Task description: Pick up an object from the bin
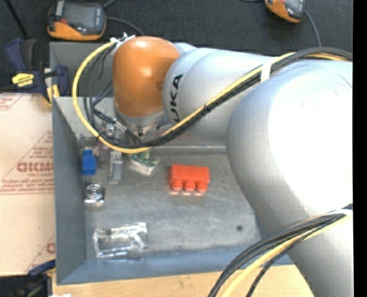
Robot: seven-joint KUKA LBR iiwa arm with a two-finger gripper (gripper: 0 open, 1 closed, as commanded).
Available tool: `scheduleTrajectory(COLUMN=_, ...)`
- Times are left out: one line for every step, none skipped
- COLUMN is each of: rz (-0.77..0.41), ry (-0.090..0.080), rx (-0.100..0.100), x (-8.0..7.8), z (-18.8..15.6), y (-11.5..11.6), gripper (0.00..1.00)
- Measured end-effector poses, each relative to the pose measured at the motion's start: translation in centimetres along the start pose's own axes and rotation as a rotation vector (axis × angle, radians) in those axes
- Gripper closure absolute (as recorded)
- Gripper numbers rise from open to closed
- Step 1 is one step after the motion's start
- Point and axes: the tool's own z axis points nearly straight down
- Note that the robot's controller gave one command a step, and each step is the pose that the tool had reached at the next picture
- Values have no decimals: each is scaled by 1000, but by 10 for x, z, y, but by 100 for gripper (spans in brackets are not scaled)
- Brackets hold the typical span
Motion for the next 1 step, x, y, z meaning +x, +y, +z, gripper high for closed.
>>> scheduleTrajectory(rz=137, ry=-3, rx=2, x=9, z=59, y=-69, gripper=0)
